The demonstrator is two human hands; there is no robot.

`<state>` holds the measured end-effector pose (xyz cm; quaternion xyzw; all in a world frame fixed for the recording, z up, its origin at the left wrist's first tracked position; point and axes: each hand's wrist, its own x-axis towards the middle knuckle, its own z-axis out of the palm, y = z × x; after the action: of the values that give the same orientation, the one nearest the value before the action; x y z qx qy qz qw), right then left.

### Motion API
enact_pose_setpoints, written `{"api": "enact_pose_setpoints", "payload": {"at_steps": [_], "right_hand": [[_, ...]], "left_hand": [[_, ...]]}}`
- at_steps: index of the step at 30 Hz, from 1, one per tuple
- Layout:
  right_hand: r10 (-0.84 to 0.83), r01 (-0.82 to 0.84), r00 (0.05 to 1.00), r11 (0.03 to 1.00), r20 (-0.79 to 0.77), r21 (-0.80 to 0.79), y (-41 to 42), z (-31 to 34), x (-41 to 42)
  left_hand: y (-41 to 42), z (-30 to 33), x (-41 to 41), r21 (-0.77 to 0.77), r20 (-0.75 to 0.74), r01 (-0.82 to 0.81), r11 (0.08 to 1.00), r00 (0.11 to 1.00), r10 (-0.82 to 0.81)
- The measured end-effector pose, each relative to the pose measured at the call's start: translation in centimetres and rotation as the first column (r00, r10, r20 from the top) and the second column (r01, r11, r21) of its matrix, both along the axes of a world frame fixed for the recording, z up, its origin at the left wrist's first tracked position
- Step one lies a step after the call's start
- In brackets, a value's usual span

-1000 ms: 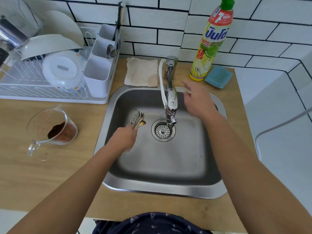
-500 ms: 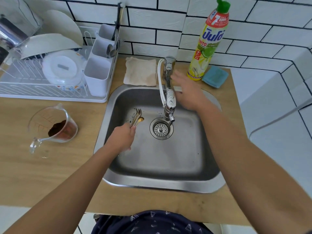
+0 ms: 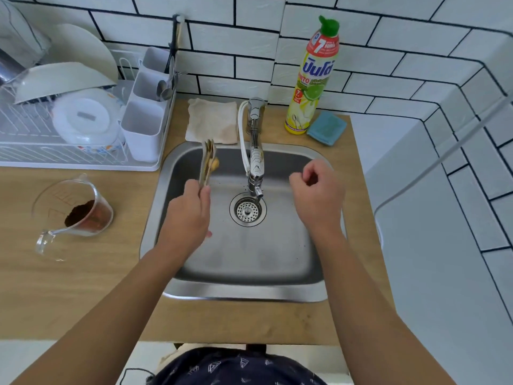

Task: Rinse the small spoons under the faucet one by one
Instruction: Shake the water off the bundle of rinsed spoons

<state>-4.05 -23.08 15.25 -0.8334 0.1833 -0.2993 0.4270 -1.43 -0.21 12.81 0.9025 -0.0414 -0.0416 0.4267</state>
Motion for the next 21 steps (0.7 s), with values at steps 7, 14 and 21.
{"api": "enact_pose_setpoints", "payload": {"at_steps": [7, 14, 21], "right_hand": [[0.318, -0.404, 0.46, 0.907, -0.829, 0.124, 0.8, -5.2, -2.4], [0.056, -0.069, 0.976, 0.996, -0.211, -0.054, 1.9, -4.0, -1.0], [0.228, -0.31, 0.693, 0.951, -0.684, 0.003, 1.5, -5.8, -1.2]], "left_hand": [[0.6, -1.0, 1.0, 0.455, -0.46, 0.235, 0.859, 0.888, 0.0], [1.2, -1.7, 0.2, 0.151, -0.034, -0.049, 0.987, 0.998, 0.055], [1.4, -1.7, 1.2, 0.472, -0.348, 0.198, 0.859, 0.937, -0.025]]}}
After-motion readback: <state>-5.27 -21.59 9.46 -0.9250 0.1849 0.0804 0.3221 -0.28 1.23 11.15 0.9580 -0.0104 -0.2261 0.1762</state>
